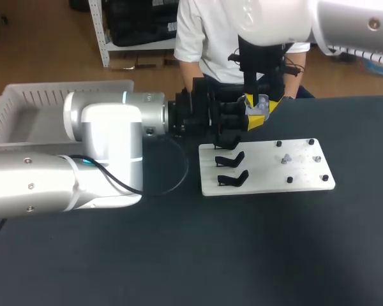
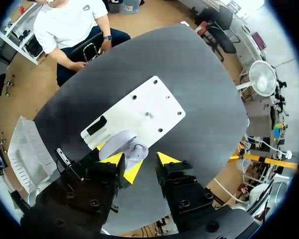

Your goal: Pick up each earbud case from the left stands, insert the matching earbuds, close the lid, and place the case in the box.

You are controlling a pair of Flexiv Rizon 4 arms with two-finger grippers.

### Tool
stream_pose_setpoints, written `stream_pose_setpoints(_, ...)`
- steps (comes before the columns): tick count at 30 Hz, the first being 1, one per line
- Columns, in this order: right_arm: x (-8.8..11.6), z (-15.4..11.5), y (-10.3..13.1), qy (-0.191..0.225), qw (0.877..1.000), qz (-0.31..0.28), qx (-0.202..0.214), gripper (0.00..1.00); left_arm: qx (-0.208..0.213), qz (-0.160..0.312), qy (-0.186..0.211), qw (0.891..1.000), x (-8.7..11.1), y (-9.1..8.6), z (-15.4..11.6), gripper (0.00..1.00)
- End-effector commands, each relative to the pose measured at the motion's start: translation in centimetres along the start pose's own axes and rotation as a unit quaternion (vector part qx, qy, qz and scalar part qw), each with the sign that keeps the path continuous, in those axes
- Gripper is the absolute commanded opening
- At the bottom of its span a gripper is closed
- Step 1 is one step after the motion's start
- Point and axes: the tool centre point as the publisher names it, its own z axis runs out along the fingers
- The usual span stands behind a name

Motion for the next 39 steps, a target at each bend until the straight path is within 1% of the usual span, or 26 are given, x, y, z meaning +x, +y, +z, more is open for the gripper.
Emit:
stream_pose_setpoints(1,0.6,-0.6,-0.1,-0.003,1.0,-0.011,-0.009,0.39,-0.001,0.001,-0.002,1.0,0.1,0.0,0.1,0.0)
stream_pose_setpoints(3,1.3,-1.3,-0.5,-0.01,0.999,-0.026,-0.025,0.41,-0.001,0.001,-0.002,1.0,0.1,0.0,0.1,0.0)
stream_pose_setpoints(5,2.0,-1.8,-1.2,-0.011,0.998,-0.046,-0.05,0.43,-0.001,0.001,-0.002,1.0,0.1,0.0,0.1,0.0)
stream_pose_setpoints(6,2.3,-2.1,-1.6,-0.015,0.997,-0.055,-0.058,0.47,-0.001,0.001,-0.002,1.0,0.1,0.0,0.1,0.0)
stream_pose_setpoints(7,2.6,-2.2,-2.0,-0.015,0.995,-0.068,-0.072,0.47,-0.001,0.001,-0.002,1.0,0.1,0.0,0.1,0.0)
stream_pose_setpoints(8,2.8,-2.4,-2.5,-0.022,0.993,-0.076,-0.085,0.47,-0.001,0.001,-0.002,1.0,0.1,0.0,0.1,0.0)
stream_pose_setpoints(10,3.3,-2.6,-3.3,-0.034,0.989,-0.103,-0.096,0.5,-0.001,0.001,-0.002,1.0,0.1,0.0,0.1,0.0)
stream_pose_setpoints(11,3.6,-2.6,-3.7,-0.041,0.988,-0.11,-0.098,0.61,-0.001,0.001,-0.002,1.0,0.1,0.0,0.1,0.0)
stream_pose_setpoints(12,3.7,-2.5,-4.0,-0.042,0.986,-0.122,-0.102,1.0,-0.001,0.001,-0.002,1.0,0.1,0.0,0.1,0.0)
stream_pose_setpoints(20,4.7,-2.2,-6.4,-0.069,0.979,-0.147,-0.124,1.0,-0.001,0.001,-0.002,1.0,0.1,0.0,0.1,0.0)
stream_pose_setpoints(23,5.1,-2.1,-7.2,-0.082,0.974,-0.166,-0.133,1.0,-0.001,0.001,-0.002,1.0,0.1,0.0,0.1,0.0)
stream_pose_setpoints(26,5.5,-2.1,-7.9,-0.082,0.968,-0.187,-0.142,1.0,-0.001,0.001,-0.002,1.0,0.1,0.0,0.1,0.0)
stream_pose_setpoints(27,5.6,-2.1,-8.1,-0.083,0.969,-0.184,-0.143,1.0,-0.001,0.001,-0.002,1.0,0.1,0.0,0.1,0.0)
stream_pose_setpoints(39,5.6,-2.1,-8.1,-0.083,0.969,-0.184,-0.143,1.0,-0.001,0.001,-0.002,1.0,0.1,0.0,0.1,0.0)
